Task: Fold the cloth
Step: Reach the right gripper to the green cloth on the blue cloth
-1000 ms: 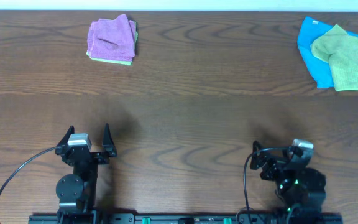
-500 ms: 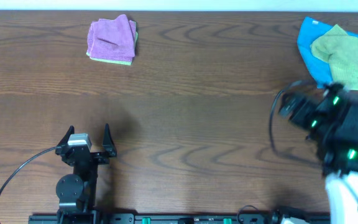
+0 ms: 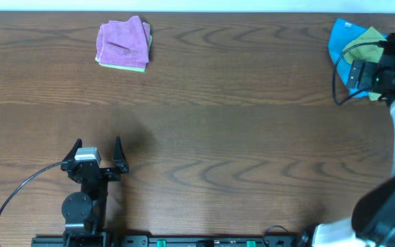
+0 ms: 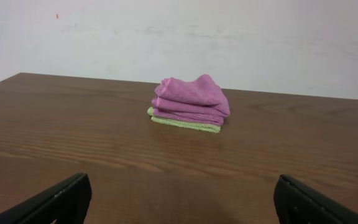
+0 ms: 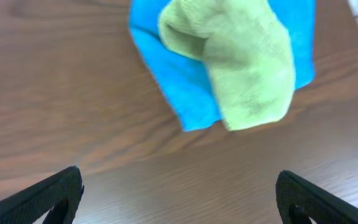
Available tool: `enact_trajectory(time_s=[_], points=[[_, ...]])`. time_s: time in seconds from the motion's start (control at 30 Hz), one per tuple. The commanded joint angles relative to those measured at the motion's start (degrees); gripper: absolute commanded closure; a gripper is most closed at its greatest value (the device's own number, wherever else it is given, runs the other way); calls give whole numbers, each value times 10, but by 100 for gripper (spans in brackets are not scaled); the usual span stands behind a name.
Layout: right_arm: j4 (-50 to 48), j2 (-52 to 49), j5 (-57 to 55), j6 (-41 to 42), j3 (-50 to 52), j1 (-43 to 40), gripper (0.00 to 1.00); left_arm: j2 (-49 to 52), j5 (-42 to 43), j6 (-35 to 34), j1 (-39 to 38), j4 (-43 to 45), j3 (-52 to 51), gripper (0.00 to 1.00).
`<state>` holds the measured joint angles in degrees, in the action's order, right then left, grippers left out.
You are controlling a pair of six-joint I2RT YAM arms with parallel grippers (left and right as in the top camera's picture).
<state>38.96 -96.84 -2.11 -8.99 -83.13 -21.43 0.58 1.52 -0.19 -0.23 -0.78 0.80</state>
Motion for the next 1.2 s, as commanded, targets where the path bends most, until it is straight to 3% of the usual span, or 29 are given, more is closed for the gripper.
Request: enact_trajectory(time_s=[0.0, 0.47, 0.8, 1.17], points=[[-2, -62, -49, -103, -54, -15, 1, -3, -4, -2, -2, -36, -5, 5], [-51, -270, -76, -171, -223, -26, 1, -3, -4, -2, -2, -36, -5, 5], [-170, -334, -63, -179, -229, -38, 3, -3, -4, -2, -2, -36, -5, 5], [-192, -373, -42, -168, -229, -38, 10, -3, -4, -2, -2, -36, -5, 5]])
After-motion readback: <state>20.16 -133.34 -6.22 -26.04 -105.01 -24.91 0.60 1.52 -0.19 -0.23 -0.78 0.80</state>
